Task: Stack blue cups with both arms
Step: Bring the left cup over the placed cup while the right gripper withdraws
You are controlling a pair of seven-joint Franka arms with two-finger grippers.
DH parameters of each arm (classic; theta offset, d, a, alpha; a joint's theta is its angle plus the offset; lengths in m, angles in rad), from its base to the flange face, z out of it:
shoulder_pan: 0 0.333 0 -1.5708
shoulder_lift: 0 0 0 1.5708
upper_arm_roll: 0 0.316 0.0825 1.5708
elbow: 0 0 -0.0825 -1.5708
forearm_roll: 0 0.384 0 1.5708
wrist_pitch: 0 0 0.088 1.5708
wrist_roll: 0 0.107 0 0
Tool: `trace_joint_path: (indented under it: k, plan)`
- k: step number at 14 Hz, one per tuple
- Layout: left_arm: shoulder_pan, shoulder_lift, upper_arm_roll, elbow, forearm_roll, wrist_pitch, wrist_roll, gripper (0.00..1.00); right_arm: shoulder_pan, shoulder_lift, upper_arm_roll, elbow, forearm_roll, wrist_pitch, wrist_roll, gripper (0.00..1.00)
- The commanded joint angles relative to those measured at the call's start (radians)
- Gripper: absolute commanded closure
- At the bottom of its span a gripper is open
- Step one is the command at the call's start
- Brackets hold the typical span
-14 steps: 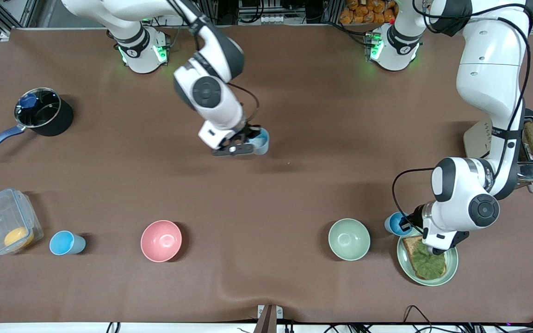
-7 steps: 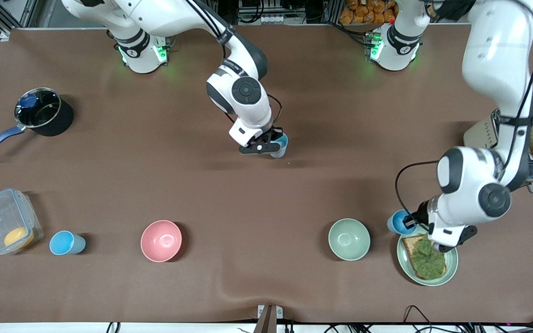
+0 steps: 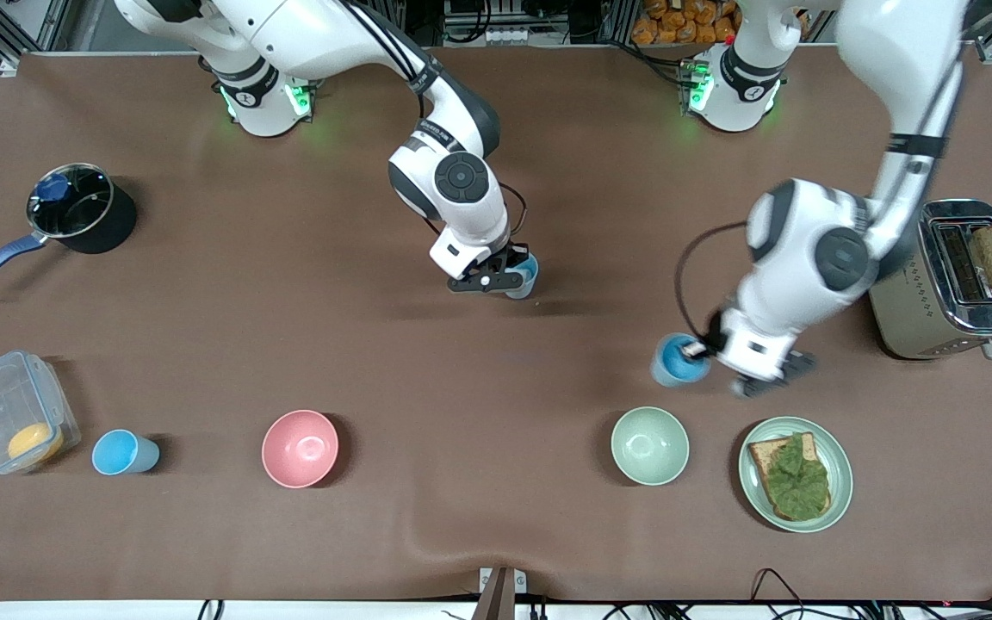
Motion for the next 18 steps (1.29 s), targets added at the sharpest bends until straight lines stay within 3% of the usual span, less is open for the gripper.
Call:
trace_joint_path:
  k: [1, 3, 6, 9, 11, 14, 15, 18]
  plan:
    - [-0.039, -0.076, -0.025, -0.092, -0.001, 0.036, -0.070, 1.00, -0.009, 0.010, 0.007, 0.016, -0.013, 0.019, 0.025, 0.01]
    - [-0.064, -0.076, -0.042, -0.092, -0.001, 0.029, -0.108, 1.00, -0.020, -0.016, 0.007, 0.010, -0.010, 0.022, 0.024, 0.00]
    - [-0.099, -0.078, -0.071, -0.090, -0.001, 0.013, -0.160, 1.00, -0.090, -0.163, 0.016, -0.069, -0.007, 0.005, 0.004, 0.00]
    - [-0.152, -0.067, -0.071, -0.088, -0.001, 0.013, -0.197, 1.00, -0.242, -0.324, 0.083, -0.080, -0.007, -0.171, -0.021, 0.00]
    - [-0.195, -0.061, -0.071, -0.081, -0.001, 0.013, -0.229, 1.00, -0.325, -0.404, 0.078, -0.067, -0.004, -0.297, -0.116, 0.00]
    - [-0.261, -0.048, -0.071, -0.079, -0.001, 0.012, -0.286, 1.00, -0.386, -0.493, -0.003, -0.041, 0.049, -0.397, -0.303, 0.00]
    - [-0.274, -0.047, -0.073, -0.078, -0.001, 0.004, -0.300, 1.00, -0.399, -0.519, -0.060, -0.034, 0.094, -0.421, -0.370, 0.00]
    - [-0.317, -0.024, -0.071, -0.072, -0.002, 0.001, -0.318, 1.00, -0.400, -0.553, -0.258, 0.004, 0.105, -0.559, -0.690, 0.00]
